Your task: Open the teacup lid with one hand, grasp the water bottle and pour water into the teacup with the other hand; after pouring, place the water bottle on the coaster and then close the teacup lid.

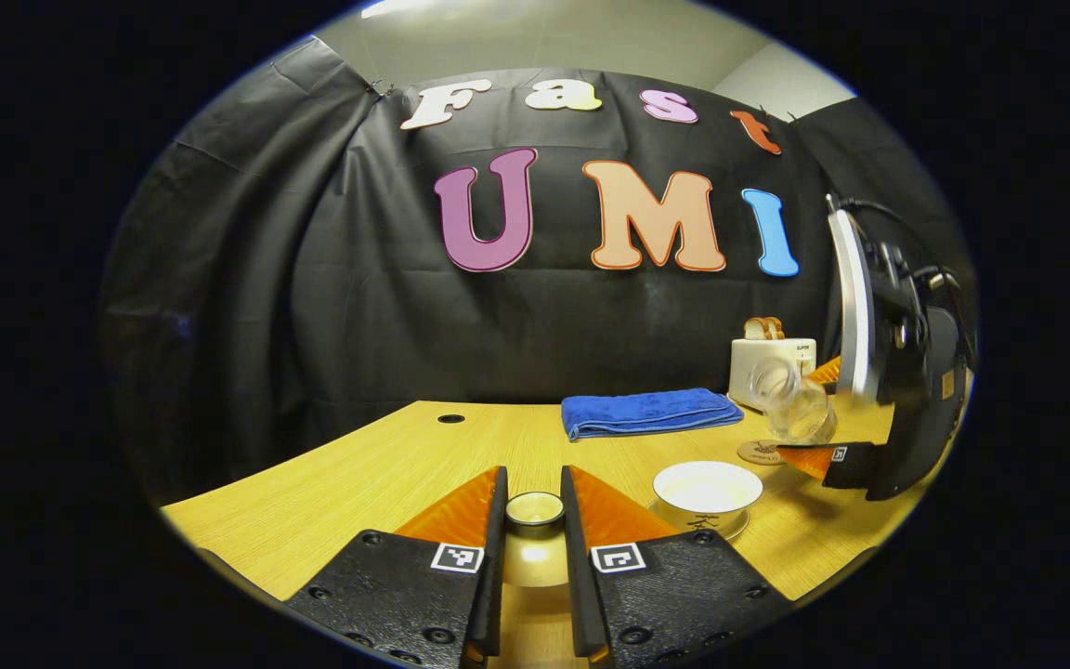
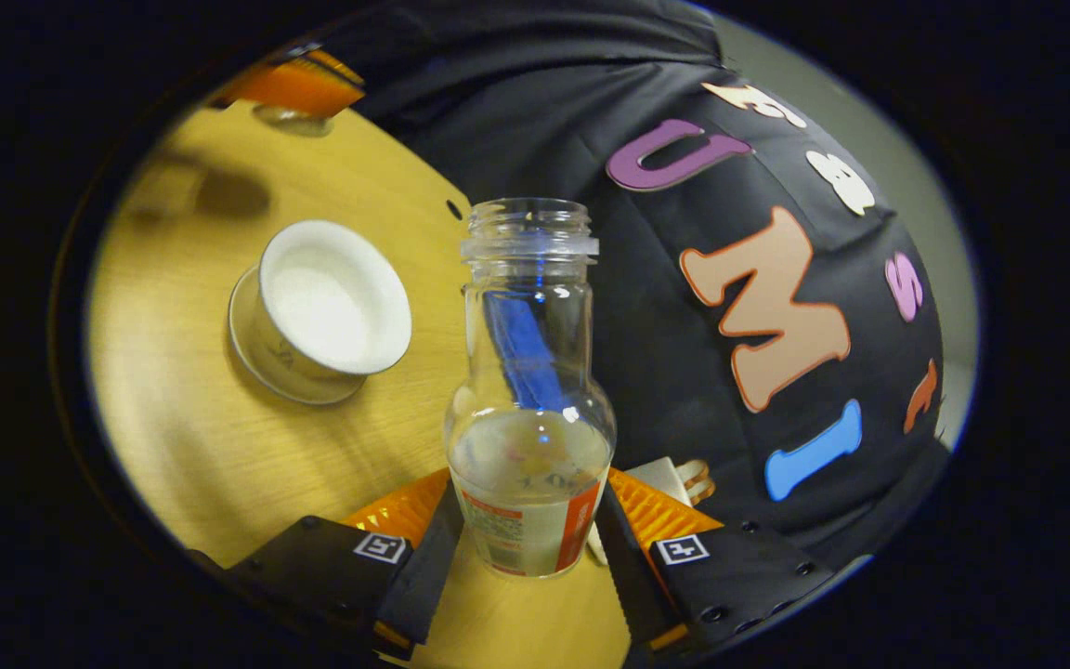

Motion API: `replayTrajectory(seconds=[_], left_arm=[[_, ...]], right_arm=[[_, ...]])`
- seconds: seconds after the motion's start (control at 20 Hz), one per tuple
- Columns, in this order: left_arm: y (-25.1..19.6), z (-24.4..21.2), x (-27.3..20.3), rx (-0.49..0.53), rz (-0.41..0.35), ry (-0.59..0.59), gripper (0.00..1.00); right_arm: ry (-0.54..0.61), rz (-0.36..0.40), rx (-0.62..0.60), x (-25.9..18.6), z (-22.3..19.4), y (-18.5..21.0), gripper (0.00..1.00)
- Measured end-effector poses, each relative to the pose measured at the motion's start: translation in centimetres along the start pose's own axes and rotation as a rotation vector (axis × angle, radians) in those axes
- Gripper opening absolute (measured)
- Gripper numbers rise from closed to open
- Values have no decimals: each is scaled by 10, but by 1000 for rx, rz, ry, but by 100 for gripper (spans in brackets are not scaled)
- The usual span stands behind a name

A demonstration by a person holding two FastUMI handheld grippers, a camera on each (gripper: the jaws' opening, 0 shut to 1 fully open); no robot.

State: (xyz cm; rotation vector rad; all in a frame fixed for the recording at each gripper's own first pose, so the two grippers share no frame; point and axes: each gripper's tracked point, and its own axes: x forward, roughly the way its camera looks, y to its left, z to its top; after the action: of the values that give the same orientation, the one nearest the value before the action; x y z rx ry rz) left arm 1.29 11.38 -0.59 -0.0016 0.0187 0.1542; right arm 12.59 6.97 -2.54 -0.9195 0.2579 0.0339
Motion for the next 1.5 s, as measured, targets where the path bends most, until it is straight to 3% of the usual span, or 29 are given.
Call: replayTrajectory(seconds=[0.3, 0.45, 0.7, 1.0, 1.5], left_arm=[[0, 0, 1, 0, -3, 1, 27], [0, 0, 1, 0, -3, 1, 28], [0, 0, 1, 0, -4, 0, 28], [-1, 0, 2, -1, -4, -1, 28], [1, 0, 0, -1, 0, -1, 28]], right_arm=[[-14, 2, 449, 20, 3, -43, 80], [7, -52, 535, 36, -17, -58, 81], [40, -41, 731, 62, -34, -55, 83], [67, -61, 802, 83, -49, -50, 80], [101, -65, 861, 94, -66, -42, 82]])
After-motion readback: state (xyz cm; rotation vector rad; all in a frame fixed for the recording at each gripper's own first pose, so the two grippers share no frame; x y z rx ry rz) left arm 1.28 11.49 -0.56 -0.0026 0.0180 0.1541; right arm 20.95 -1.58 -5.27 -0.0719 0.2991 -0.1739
